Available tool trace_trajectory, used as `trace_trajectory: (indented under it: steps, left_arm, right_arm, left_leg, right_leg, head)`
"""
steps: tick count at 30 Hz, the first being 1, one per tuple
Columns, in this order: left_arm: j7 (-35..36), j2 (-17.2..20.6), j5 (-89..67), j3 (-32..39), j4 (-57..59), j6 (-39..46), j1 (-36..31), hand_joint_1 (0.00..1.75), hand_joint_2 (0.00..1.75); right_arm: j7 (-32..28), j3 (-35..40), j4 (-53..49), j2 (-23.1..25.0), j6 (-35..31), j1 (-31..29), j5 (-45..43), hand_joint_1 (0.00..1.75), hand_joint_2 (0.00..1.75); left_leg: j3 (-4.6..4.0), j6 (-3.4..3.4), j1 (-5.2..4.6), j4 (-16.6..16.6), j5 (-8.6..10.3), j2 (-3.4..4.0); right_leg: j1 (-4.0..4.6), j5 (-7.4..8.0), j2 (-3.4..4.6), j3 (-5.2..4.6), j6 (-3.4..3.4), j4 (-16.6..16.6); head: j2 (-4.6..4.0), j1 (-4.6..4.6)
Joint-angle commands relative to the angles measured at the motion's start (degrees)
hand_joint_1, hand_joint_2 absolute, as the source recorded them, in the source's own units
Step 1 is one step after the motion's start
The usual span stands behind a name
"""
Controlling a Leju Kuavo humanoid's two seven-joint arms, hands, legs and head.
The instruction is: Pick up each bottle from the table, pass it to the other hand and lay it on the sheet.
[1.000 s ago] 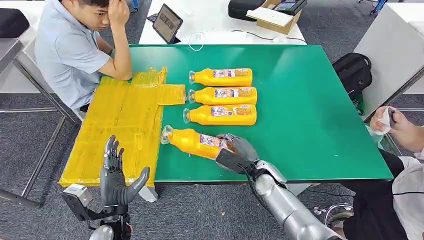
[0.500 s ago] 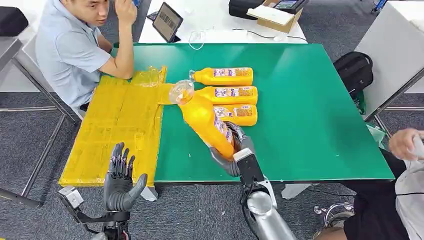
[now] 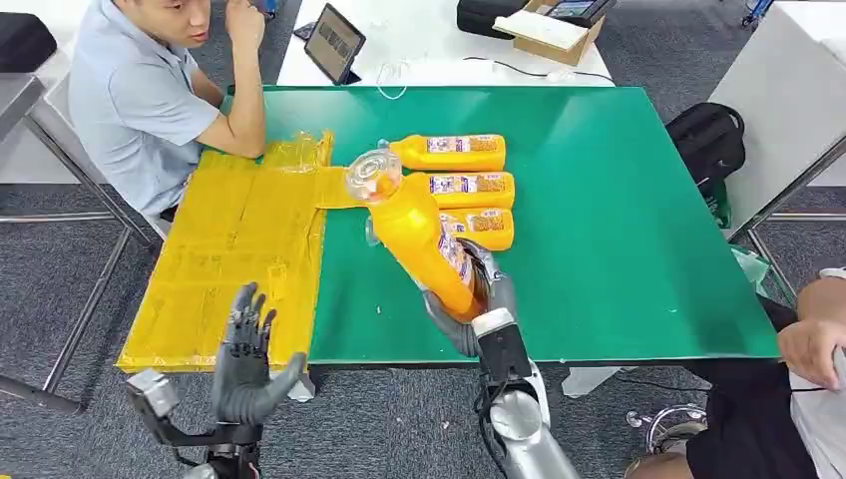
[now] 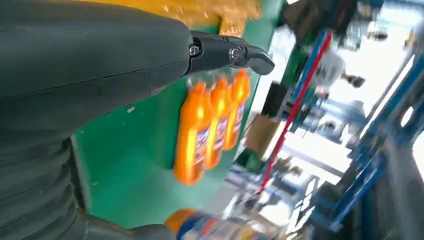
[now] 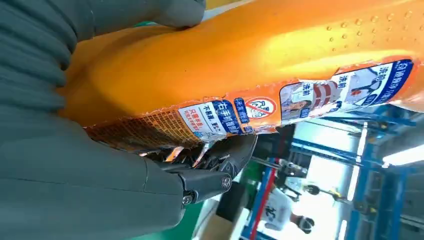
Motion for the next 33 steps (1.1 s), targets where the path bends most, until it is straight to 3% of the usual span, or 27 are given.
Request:
trace_trajectory:
  steps: [1, 2, 3, 4, 7, 13, 30, 33]
  left_arm:
    - [1.8, 3.4, 0.6, -7.1, 5.0, -3.6, -2.7, 0.0, 1.75]
    - [1.5, 3.5, 0.3, -7.4, 4.8, -3.8, -3.0, 0.0, 1.75]
    - [-1.3, 4.3, -0.6, -8.6, 3.9, -5.8, -3.8, 0.0, 1.75]
    - [-0.8, 3.8, -0.9, -8.5, 3.4, -6.1, -4.8, 0.0, 1.75]
    - [3.1, 3.3, 3.9, -8.3, 4.0, -10.6, -6.2, 0.0, 1.75]
    - [1.4, 3.8, 0.4, -10.4, 4.9, -11.4, -7.0, 0.0, 1.75]
    - [1.1, 2.6, 1.9, -8.8, 4.5, -9.4, -7.8, 0.0, 1.75]
    - [0.5, 1.7, 0.3, -7.9, 5.2, -5.6, -8.2, 0.0, 1.75]
  right_arm:
    - [-0.6, 10.0, -2.1, 1.3, 1.1, -2.7, 1.0, 1.75, 1.75]
    - [1.1, 11.5, -0.6, 1.0, 2.7, -3.6, 1.0, 1.75, 1.75]
    - [7.7, 17.2, 4.5, -1.2, 10.0, -6.3, 5.1, 1.75, 1.75]
    - [4.9, 18.8, 12.7, 1.3, 8.1, -8.4, 7.2, 1.75, 1.75]
    - [0.1, 21.6, 22.2, 3.3, 4.7, -11.0, 8.8, 1.75, 1.75]
    - [0.9, 21.8, 21.6, 2.9, 4.7, -12.3, 8.4, 1.75, 1.75]
    - [0.7, 25.1, 27.7, 4.5, 3.7, -11.3, 9.7, 1.75, 1.75]
    - [0.5, 26.5, 27.3, 4.8, 3.9, -10.9, 10.6, 1.75, 1.75]
  left_leg:
    - [0.07, -0.05, -0.01, 0.0, -0.04, 0.08]
    - [0.18, -0.09, 0.05, 0.0, -0.12, 0.15]
    - [0.27, -0.12, 0.07, 0.0, -0.16, 0.16]
    - [0.19, -0.09, 0.04, 0.0, -0.08, 0.14]
    - [0.38, -0.13, 0.11, -0.1, -0.1, 0.38]
    - [0.21, 0.01, 0.06, -0.1, 0.08, -0.1]
    - [0.24, -0.01, 0.12, 0.0, 0.01, -0.12]
    - [0.19, 0.0, 0.09, 0.0, 0.04, -0.11]
  right_leg:
    - [-0.01, -0.03, 0.09, 0.0, -0.08, 0.0]
    - [0.06, -0.07, 0.16, 0.09, -0.14, 0.0]
    - [0.08, -0.11, 0.18, 0.18, -0.18, 0.1]
    - [0.05, -0.04, 0.15, 0.11, -0.13, 0.0]
    - [0.11, 0.02, 0.39, 0.26, -0.19, -0.1]
    - [0.04, -0.05, -0.12, 0.23, -0.1, -0.1]
    - [0.11, -0.1, -0.17, 0.25, -0.14, -0.1]
    - [0.08, -0.08, -0.17, 0.18, -0.12, -0.1]
  head:
    - [0.0, -0.02]
    - [0.0, 0.0]
    - [0.0, -0.02]
    - [0.0, 0.0]
    - [0.0, 0.0]
    - [0.0, 0.04]
    - [0.0, 0.0]
    - [0.0, 0.0]
